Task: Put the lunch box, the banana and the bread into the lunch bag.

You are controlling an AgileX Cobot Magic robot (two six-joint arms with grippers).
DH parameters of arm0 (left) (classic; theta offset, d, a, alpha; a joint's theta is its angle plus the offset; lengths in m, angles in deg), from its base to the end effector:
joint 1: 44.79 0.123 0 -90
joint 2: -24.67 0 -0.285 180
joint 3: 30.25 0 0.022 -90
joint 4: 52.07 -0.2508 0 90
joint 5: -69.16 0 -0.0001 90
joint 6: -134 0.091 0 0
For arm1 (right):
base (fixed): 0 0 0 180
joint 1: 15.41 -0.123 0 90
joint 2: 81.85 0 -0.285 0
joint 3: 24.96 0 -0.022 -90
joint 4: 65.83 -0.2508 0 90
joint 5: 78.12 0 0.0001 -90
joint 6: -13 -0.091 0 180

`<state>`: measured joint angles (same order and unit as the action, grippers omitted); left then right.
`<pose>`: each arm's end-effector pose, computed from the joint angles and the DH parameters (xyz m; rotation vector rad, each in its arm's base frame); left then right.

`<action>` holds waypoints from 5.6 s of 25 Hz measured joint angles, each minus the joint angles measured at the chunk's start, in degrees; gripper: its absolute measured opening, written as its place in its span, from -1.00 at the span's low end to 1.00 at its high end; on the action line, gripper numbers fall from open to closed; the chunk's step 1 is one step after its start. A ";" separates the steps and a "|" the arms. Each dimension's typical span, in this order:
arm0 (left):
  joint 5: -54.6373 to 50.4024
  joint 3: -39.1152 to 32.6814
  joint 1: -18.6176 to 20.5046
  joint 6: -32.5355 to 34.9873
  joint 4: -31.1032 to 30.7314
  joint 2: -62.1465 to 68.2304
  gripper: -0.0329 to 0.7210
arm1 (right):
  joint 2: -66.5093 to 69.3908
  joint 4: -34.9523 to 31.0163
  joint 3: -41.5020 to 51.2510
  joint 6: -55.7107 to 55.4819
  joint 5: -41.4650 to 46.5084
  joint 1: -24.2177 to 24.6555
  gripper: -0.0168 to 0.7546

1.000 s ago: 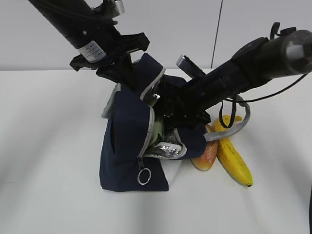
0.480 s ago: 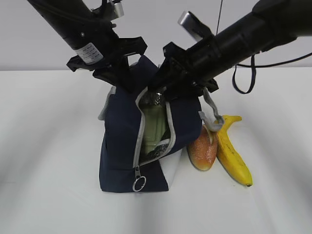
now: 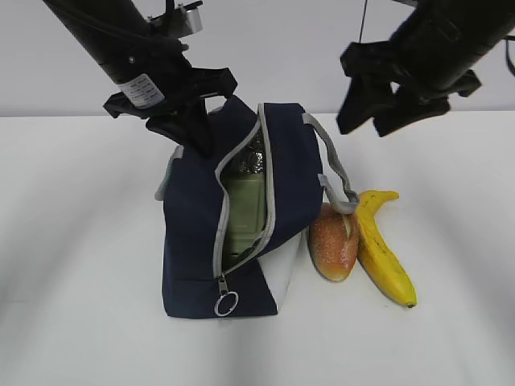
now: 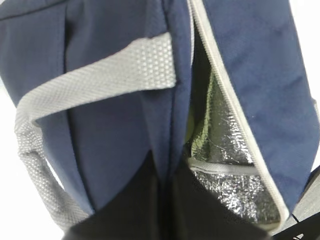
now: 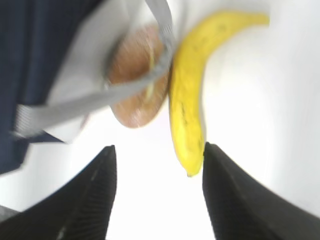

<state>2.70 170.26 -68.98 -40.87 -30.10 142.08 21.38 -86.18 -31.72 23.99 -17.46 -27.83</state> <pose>0.3608 -0.1963 0.2865 0.5804 2.7996 -0.6022 0.3385 0.1028 0.3151 -0.3999 2.6815 0.4785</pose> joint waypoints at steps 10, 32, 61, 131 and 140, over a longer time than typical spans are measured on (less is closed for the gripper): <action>-0.11 0.00 0.00 0.00 -0.41 0.00 -0.91 | -2.98 12.45 14.16 -8.22 0.42 0.13 0.09; -0.18 0.00 0.00 0.00 -1.16 0.00 -0.91 | 9.12 10.94 20.66 -2.53 -12.98 0.13 0.37; -0.18 0.00 0.00 0.00 -1.50 0.00 -0.91 | 12.02 24.18 15.95 -10.99 -13.02 1.03 -0.16; -0.37 0.00 -0.05 0.00 -0.77 0.00 -0.91 | 15.17 -41.86 6.81 24.66 -2.43 -1.43 -0.16; 0.34 0.00 -0.05 0.00 0.43 0.00 -0.91 | 15.21 -41.61 6.81 23.51 -2.84 -1.43 -0.15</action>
<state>3.04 170.26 -69.03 -40.87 -29.67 142.08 36.59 -127.79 -24.91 47.51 -20.30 -29.26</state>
